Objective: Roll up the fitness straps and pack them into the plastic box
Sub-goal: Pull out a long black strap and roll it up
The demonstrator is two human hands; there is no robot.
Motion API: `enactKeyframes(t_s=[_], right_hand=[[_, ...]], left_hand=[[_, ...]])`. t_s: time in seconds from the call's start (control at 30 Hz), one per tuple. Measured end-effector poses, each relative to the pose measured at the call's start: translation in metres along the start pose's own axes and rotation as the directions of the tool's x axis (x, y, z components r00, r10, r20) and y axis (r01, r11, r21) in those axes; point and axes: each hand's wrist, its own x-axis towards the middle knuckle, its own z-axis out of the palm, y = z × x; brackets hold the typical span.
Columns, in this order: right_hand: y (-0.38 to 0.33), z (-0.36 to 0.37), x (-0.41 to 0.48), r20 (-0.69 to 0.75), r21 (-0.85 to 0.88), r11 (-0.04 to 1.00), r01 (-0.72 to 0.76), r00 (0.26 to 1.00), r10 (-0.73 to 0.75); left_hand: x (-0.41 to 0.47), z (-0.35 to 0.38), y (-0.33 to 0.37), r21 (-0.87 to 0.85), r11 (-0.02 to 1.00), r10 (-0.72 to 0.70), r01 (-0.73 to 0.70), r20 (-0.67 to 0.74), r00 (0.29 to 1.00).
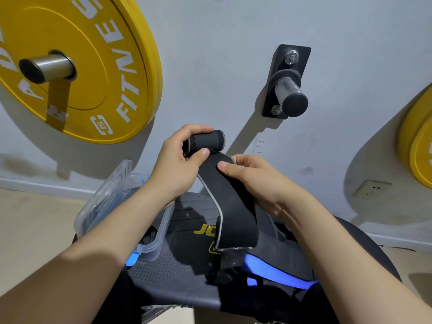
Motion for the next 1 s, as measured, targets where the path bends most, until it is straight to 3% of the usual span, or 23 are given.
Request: enactKeyframes(t_s=[0.13,0.27,0.37,0.5,0.63,0.73,0.8,0.9,1.0], right_hand=[[-0.003,-0.001,-0.003,-0.012,0.102,0.992,0.072,0.997,-0.072],[-0.009,-0.003,-0.005,-0.037,0.254,0.941,0.222,0.975,-0.220],[-0.014,-0.006,-0.006,-0.104,0.332,0.882,0.334,0.942,-0.318],[-0.013,-0.011,-0.004,-0.253,0.290,0.853,0.434,0.894,-0.370],[-0.012,-0.020,0.001,-0.431,0.204,0.821,0.533,0.802,-0.414],[-0.010,-0.031,0.006,-0.479,0.082,0.854,0.513,0.772,-0.418],[-0.009,-0.035,0.011,-0.456,0.100,0.887,0.451,0.813,-0.362],[-0.010,-0.037,0.016,-0.363,0.289,0.893,0.345,0.903,-0.231],[-0.005,-0.035,0.019,-0.342,0.162,0.938,0.307,0.909,-0.238]], left_hand=[[0.007,-0.004,-0.004,0.006,0.995,-0.100,0.100,-0.032,0.995],[0.012,-0.003,-0.004,-0.169,0.946,-0.268,0.277,0.077,0.960],[0.010,-0.004,-0.008,-0.057,0.975,-0.204,0.215,0.151,0.967],[0.004,-0.009,-0.009,0.219,0.974,-0.118,0.062,0.253,0.960],[-0.001,-0.006,-0.007,0.228,0.971,-0.148,0.073,0.332,0.932],[-0.004,-0.005,-0.005,0.106,0.969,-0.246,0.223,0.368,0.897],[-0.003,-0.004,-0.004,0.042,0.952,-0.295,0.303,0.386,0.874],[-0.002,0.000,-0.001,-0.082,0.922,-0.316,0.378,0.406,0.858],[-0.003,0.005,0.002,-0.165,0.906,-0.305,0.390,0.383,0.872]])
